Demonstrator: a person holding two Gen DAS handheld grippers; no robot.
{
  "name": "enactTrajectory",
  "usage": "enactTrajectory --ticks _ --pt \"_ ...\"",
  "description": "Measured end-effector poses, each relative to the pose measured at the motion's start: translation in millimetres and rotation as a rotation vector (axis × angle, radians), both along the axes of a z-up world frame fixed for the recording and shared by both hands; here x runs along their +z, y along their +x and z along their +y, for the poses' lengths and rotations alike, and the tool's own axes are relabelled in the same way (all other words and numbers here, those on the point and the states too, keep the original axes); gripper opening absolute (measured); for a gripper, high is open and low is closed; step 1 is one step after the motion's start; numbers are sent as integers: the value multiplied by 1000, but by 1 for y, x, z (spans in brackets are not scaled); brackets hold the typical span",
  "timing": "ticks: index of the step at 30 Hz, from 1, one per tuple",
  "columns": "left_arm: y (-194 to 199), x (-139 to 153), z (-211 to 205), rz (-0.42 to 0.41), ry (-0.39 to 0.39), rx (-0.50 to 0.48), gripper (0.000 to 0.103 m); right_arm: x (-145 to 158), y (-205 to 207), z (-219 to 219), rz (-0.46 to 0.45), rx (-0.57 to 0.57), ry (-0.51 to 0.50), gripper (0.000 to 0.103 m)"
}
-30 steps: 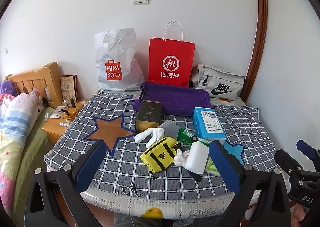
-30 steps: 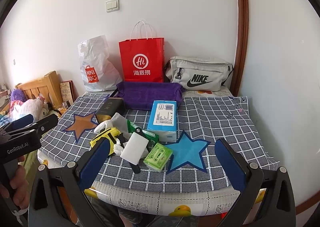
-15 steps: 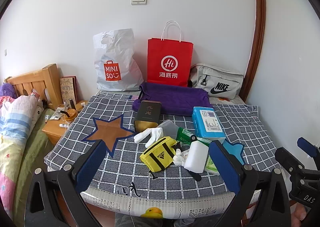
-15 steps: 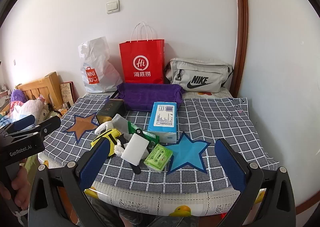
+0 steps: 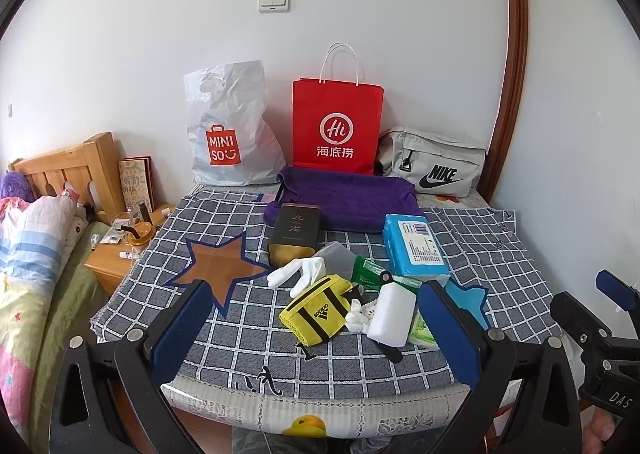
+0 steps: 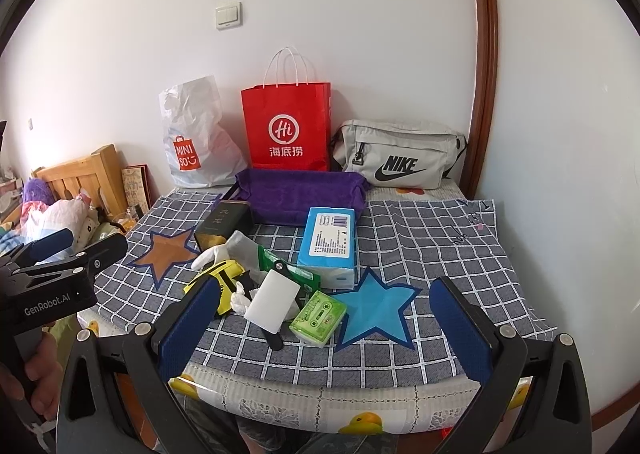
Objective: Organize soft objects
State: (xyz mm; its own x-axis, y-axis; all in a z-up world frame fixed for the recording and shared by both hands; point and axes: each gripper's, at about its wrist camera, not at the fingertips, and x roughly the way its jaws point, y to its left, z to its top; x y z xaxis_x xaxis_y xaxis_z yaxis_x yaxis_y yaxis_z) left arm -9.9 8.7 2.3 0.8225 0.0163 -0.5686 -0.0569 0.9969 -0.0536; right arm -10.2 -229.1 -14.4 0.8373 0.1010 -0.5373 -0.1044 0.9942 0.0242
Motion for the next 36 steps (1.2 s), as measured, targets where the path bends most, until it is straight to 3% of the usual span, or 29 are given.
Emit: enactTrajectory --ticks 36 --pt "10 -6 10 11 9 6 103 -7 1 2 -1 12 14 103"
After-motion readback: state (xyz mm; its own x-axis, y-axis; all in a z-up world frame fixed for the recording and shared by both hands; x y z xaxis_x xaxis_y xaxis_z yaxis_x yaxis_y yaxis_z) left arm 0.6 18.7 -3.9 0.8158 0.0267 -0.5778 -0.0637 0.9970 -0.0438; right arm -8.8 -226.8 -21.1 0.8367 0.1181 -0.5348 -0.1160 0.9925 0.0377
